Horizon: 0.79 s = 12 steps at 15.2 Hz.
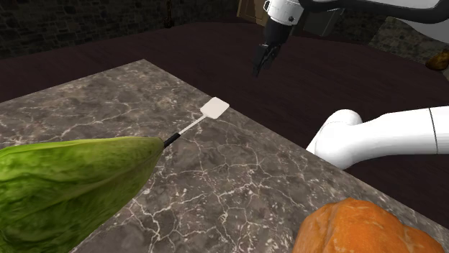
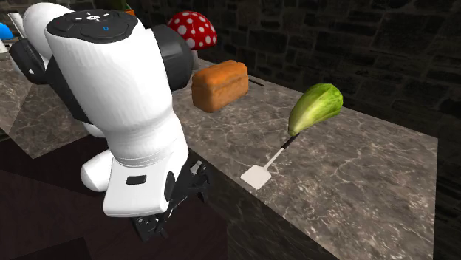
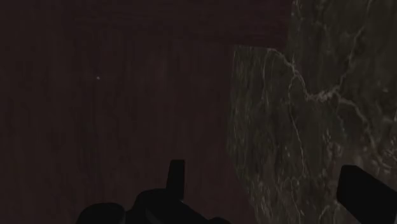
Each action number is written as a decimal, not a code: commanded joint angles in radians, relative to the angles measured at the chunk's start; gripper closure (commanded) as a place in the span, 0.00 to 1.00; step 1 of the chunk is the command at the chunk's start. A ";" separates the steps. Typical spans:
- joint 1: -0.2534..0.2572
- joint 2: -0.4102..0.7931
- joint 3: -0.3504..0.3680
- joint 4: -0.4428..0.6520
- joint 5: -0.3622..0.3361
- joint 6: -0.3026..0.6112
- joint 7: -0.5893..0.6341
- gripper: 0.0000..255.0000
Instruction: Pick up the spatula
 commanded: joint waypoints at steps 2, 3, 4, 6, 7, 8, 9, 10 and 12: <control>0.023 0.032 0.003 0.018 0.004 0.013 -0.033 0.00; 0.046 0.062 0.007 0.036 0.007 0.026 -0.067 0.00; 0.068 0.092 0.011 0.054 0.011 0.037 -0.100 0.00; 0.112 0.148 0.020 0.090 0.018 0.056 -0.166 0.00; 0.134 0.174 0.025 0.108 0.021 0.064 -0.198 0.00; 0.155 0.199 0.030 0.126 0.025 0.071 -0.231 0.00; 0.175 0.223 0.036 0.144 0.029 0.077 -0.264 0.00; 0.196 0.247 0.043 0.161 0.032 0.083 -0.296 0.00; 0.236 0.289 0.056 0.194 0.039 0.092 -0.360 0.00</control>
